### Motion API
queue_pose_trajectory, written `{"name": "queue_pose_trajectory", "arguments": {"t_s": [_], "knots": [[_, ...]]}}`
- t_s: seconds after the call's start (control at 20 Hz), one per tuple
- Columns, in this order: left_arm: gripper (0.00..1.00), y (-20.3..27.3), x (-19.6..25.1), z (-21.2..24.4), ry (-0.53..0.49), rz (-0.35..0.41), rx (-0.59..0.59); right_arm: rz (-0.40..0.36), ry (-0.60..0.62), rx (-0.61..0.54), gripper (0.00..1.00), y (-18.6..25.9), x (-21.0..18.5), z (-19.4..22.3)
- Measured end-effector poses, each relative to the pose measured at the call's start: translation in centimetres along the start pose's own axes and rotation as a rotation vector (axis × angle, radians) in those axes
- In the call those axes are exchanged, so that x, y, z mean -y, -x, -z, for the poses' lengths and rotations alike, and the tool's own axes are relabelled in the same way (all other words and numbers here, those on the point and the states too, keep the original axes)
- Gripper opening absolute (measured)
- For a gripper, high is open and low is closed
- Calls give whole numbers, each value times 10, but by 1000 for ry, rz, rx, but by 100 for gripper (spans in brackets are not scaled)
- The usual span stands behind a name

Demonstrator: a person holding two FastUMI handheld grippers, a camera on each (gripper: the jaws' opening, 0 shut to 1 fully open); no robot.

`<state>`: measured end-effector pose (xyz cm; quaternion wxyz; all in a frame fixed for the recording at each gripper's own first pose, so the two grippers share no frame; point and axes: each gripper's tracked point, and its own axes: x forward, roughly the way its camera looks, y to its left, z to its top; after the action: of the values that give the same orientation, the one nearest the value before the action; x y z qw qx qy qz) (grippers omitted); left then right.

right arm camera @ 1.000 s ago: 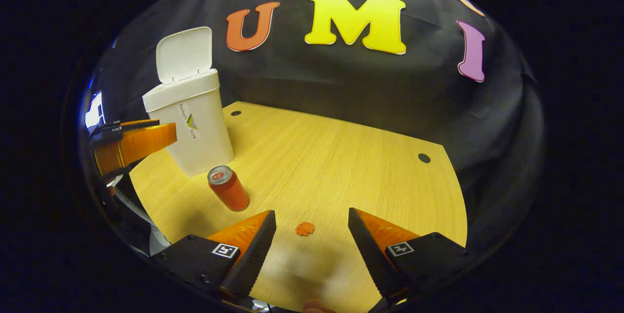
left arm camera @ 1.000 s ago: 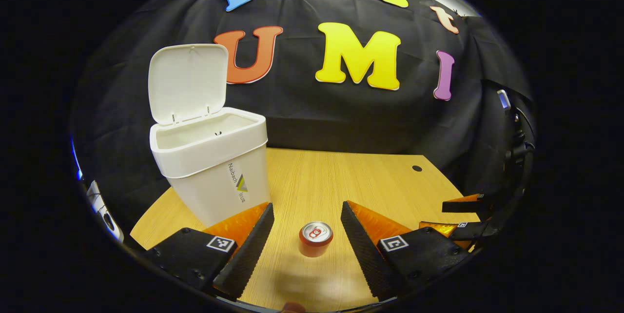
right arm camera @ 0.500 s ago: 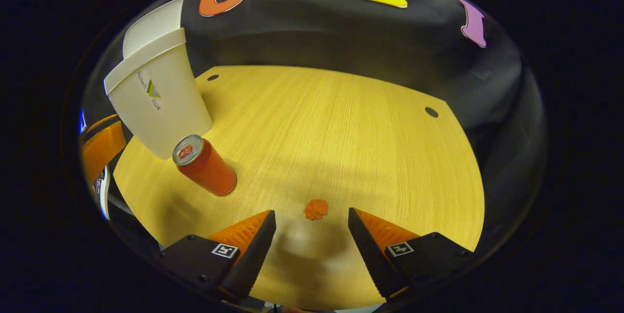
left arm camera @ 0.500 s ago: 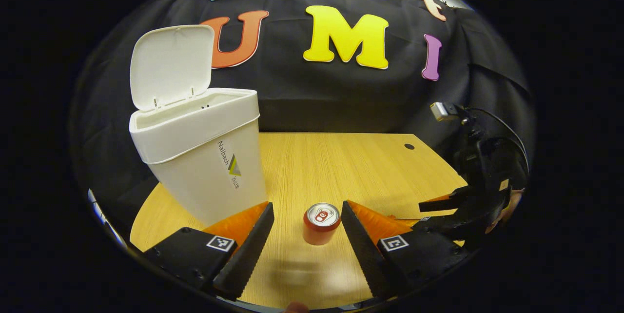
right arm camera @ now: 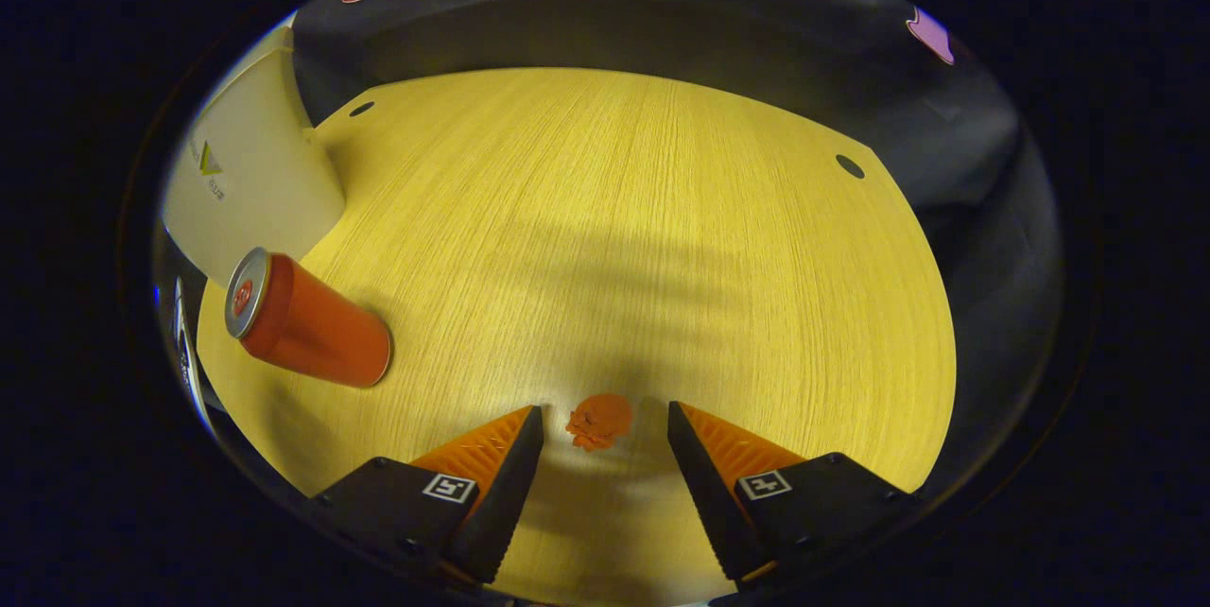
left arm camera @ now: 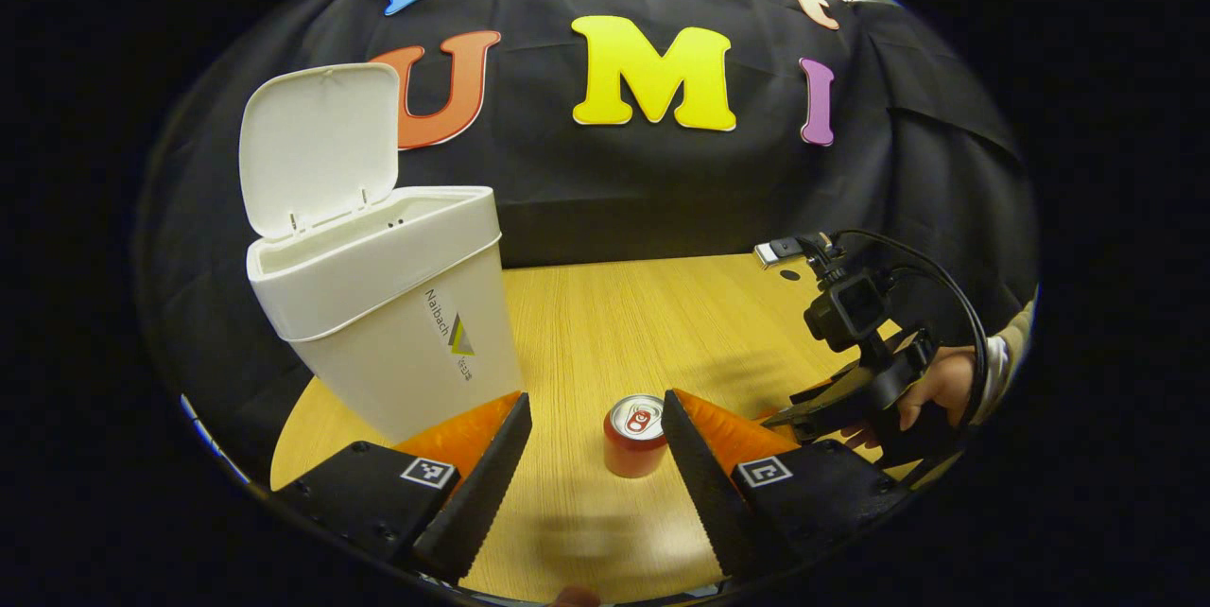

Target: Press the lid of the desktop garbage bin to open it, pick up the crumpled paper on the desktop and throw it into the bin, then pick up the pop can on the desktop and drop it into the bin, and finally close the garbage bin lid.

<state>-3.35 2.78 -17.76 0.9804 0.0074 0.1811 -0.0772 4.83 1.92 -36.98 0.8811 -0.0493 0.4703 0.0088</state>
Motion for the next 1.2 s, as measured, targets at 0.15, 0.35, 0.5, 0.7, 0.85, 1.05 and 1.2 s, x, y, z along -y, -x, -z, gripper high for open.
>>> {"name": "queue_pose_trajectory", "arguments": {"t_s": [0.15,0.35,0.5,0.7,0.85,1.05,1.2], "knots": [[93,3,-6,1,-5,-8,4,-21,6,-5,83,-3,-3,-1],[93,6,-14,9,13,-23,-12,-21,-4,-45,65,-10,-7,6],[93,12,-20,12,8,-38,-12,-34,-23,-48,64,-12,-8,5],[92,16,-23,17,6,-43,-24,-56,-17,-45,43,-13,-8,4],[93,17,-24,22,4,-50,-36,-65,-18,-35,34,-11,-5,5],[92,16,-23,28,1,-48,-46,-117,-27,26,24,12,-6,-3],[92,13,-16,35,9,-25,-63,-167,-37,101,24,52,-8,-23]]}}
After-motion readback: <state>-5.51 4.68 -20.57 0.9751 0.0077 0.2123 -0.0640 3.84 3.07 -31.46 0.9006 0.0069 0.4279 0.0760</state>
